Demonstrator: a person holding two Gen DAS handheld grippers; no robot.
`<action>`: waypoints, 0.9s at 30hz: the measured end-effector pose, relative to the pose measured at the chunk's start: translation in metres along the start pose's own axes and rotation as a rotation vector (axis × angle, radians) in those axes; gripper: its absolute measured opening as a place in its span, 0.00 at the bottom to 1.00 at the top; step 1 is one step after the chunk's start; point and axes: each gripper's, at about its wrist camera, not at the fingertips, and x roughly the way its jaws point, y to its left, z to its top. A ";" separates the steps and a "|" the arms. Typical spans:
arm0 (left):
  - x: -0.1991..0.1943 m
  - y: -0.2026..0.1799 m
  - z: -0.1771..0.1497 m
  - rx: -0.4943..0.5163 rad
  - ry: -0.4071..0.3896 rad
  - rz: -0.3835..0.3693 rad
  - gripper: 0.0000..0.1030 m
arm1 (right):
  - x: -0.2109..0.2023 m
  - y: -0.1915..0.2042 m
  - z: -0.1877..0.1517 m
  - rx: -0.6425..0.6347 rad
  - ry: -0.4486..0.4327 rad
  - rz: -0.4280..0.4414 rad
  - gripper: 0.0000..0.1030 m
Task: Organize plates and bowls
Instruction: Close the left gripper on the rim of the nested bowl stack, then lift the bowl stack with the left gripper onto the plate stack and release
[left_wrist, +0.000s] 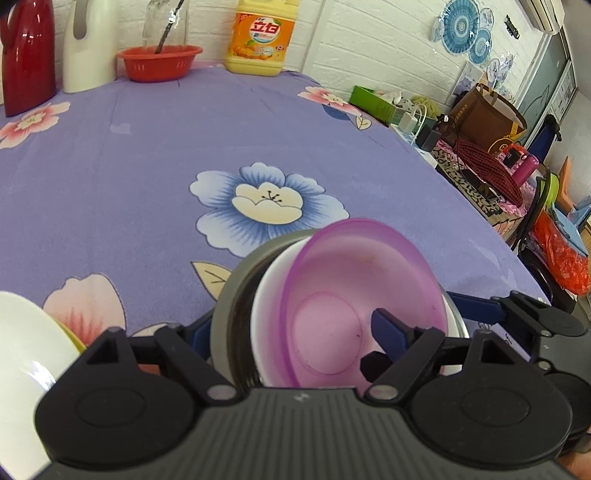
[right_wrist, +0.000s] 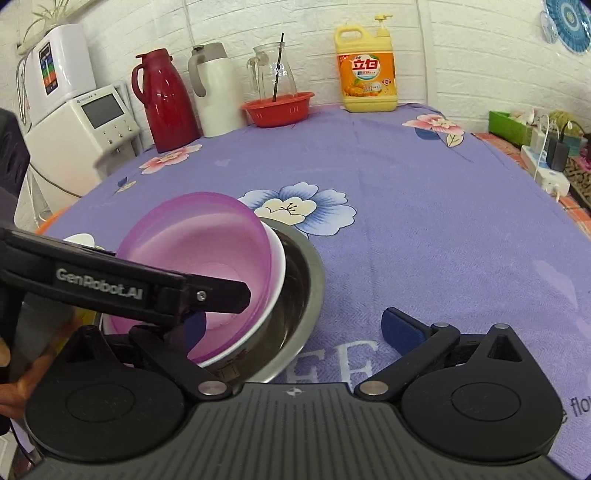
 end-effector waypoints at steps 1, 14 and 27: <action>0.000 0.000 0.000 0.000 0.000 0.002 0.82 | -0.001 0.002 0.000 -0.011 -0.005 -0.005 1.00; -0.006 -0.009 -0.008 -0.067 -0.018 -0.007 0.70 | 0.002 0.015 -0.003 0.004 0.008 0.049 0.94; -0.057 -0.010 0.006 -0.112 -0.152 -0.080 0.70 | -0.034 0.038 0.025 -0.096 -0.103 -0.009 1.00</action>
